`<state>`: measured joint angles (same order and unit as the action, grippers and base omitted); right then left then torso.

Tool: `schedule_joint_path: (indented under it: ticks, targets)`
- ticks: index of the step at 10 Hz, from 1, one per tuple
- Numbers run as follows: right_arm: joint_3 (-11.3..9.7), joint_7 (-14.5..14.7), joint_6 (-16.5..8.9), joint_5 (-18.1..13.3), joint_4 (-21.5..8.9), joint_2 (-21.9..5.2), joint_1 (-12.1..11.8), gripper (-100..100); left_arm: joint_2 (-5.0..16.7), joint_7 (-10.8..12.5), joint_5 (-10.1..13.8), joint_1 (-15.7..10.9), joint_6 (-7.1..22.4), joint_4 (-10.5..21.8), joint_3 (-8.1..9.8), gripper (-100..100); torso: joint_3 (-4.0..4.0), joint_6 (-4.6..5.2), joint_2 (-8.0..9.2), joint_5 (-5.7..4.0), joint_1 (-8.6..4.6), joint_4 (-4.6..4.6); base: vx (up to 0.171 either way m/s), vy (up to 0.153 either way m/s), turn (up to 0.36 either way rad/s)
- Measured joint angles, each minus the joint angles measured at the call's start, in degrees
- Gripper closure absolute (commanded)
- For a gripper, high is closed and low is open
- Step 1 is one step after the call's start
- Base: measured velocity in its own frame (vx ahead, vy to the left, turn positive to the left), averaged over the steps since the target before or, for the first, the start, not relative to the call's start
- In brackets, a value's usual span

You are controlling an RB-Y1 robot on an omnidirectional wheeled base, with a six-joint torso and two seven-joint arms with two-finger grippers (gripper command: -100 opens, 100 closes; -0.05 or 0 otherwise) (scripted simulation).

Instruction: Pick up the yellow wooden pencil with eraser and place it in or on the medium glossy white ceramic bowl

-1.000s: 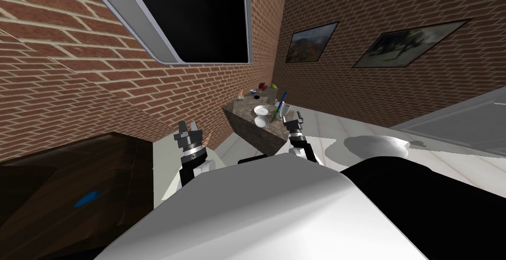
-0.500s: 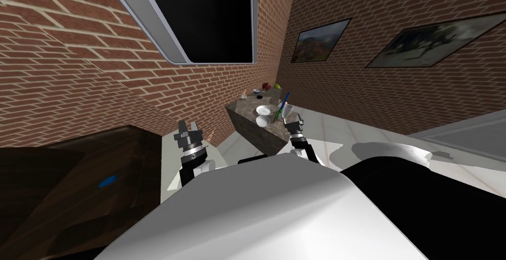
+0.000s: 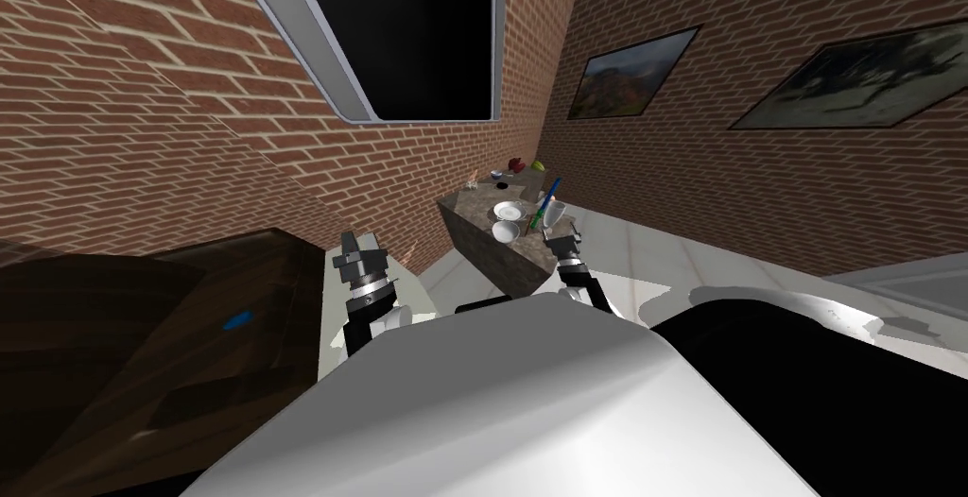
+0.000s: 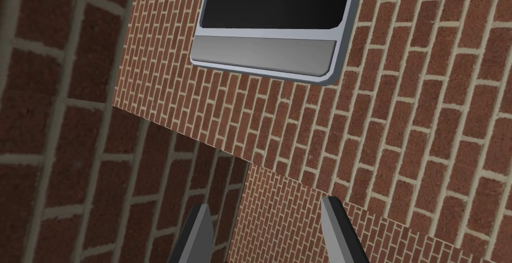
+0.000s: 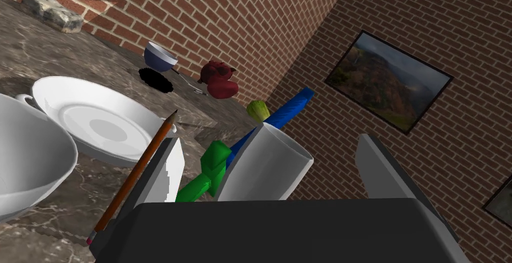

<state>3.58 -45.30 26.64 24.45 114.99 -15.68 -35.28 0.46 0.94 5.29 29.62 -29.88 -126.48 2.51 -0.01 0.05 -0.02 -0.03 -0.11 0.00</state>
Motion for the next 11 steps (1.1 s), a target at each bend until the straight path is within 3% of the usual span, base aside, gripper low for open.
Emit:
schedule_joint_path:
  ticks: [11]
  targets:
    - [0.52,-17.70,-0.86,3.86,-5.34,-4.65,-1.98,-100,0.00,0.00,0.00,0.00,0.00,0.00,0.00,0,-0.01,0.01,-0.02,-0.01,-0.05,-0.01,-0.017,-0.029,0.125]
